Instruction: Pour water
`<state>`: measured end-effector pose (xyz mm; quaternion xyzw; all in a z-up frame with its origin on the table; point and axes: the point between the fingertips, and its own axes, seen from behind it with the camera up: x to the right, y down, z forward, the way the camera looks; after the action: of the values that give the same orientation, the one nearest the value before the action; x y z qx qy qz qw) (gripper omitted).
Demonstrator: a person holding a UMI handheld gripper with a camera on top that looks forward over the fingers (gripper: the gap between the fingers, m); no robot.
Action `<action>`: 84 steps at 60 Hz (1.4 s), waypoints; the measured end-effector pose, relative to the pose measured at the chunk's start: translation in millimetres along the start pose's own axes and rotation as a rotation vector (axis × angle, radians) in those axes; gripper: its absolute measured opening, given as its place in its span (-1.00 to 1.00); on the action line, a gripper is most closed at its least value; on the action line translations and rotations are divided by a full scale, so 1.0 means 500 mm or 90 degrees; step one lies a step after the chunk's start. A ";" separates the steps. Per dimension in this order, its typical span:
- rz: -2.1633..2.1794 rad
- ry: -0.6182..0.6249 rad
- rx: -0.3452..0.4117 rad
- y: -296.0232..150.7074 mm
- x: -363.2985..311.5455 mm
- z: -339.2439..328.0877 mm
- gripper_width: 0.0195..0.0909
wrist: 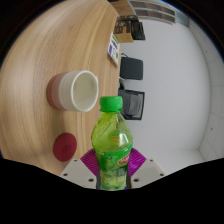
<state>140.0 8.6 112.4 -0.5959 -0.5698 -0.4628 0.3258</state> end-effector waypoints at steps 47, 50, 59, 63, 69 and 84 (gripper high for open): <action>0.482 -0.064 0.087 -0.022 0.049 -0.043 -0.54; 0.580 -0.076 0.110 -0.015 0.053 -0.044 -0.54; 0.851 -0.120 0.151 0.003 0.037 -0.023 -0.54; 0.926 -0.134 0.169 0.000 0.028 -0.012 -0.54; 0.980 -0.136 0.190 0.006 0.010 0.020 -0.54; 1.052 -0.125 0.215 -0.001 -0.057 0.069 -0.53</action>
<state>147.8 29.4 73.5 -0.8017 -0.0386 0.0690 0.5925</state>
